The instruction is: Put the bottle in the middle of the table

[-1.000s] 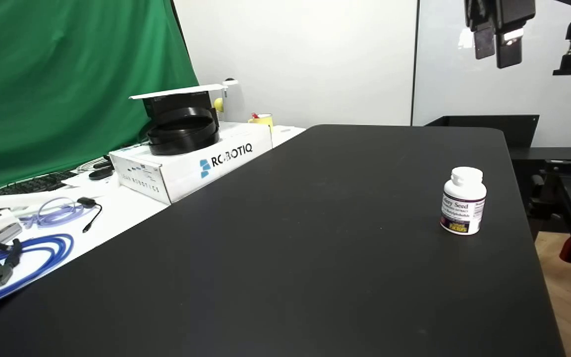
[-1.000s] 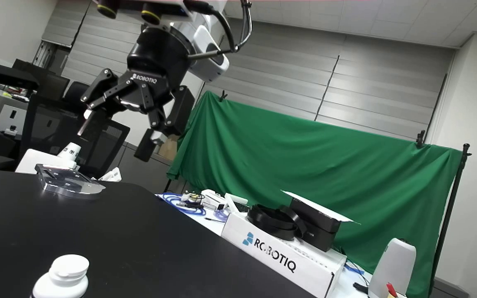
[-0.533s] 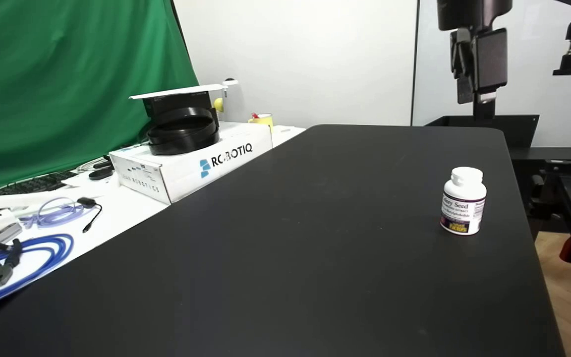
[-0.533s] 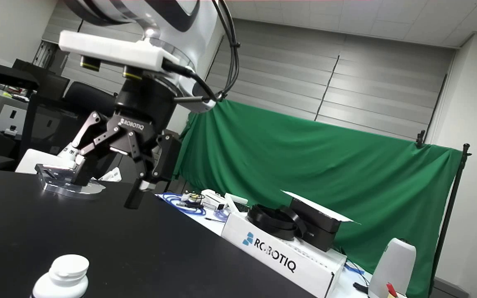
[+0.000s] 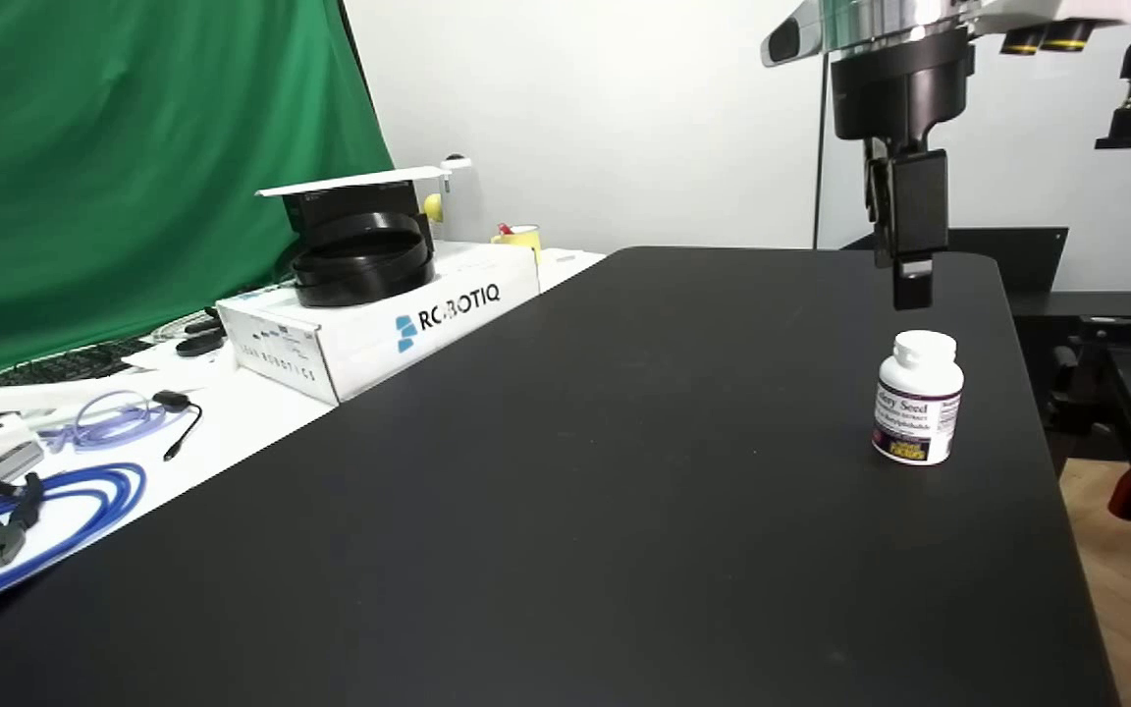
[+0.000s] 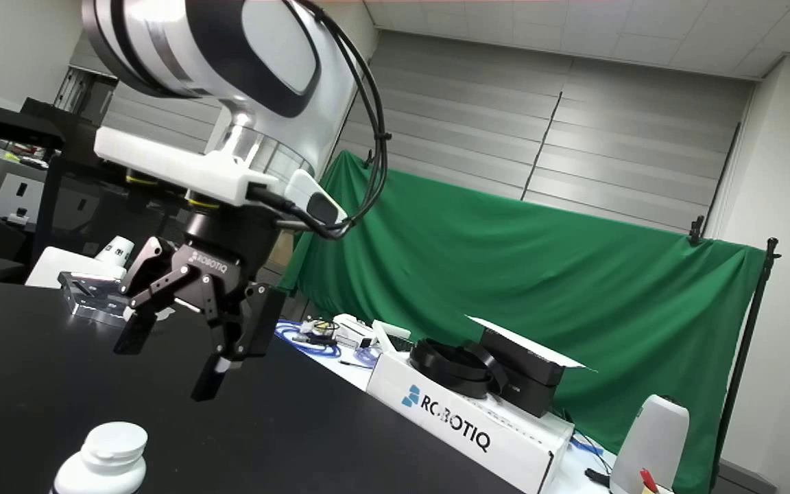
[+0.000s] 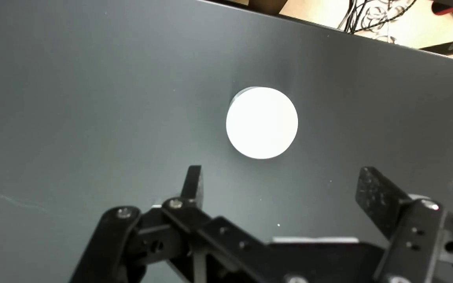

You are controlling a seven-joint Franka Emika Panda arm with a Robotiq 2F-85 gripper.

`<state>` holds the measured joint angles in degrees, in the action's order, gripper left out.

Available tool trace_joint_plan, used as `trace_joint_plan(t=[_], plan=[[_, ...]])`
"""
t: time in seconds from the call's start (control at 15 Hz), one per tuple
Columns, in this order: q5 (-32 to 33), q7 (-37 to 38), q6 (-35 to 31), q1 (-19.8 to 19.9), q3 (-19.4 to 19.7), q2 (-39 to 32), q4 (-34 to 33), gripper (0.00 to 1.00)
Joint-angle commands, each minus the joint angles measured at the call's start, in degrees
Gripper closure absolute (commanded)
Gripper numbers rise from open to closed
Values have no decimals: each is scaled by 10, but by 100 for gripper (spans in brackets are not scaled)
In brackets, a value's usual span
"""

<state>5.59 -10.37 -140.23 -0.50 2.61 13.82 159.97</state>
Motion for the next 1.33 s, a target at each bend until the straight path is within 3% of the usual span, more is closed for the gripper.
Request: trace_joint_plan(t=[0.0, 1.0, 1.07, 1.13, 1.27], plan=[[-16, 23, -18, 1, -7, -30, 0, 0], [-20, 40, -51, 5, -10, -105, -1, 0], [-19, 42, -54, 5, -10, -108, -1, 25], [-15, 47, -53, 7, -9, -109, -2, 25], [-10, 54, -52, 8, -9, -111, -2, 40]])
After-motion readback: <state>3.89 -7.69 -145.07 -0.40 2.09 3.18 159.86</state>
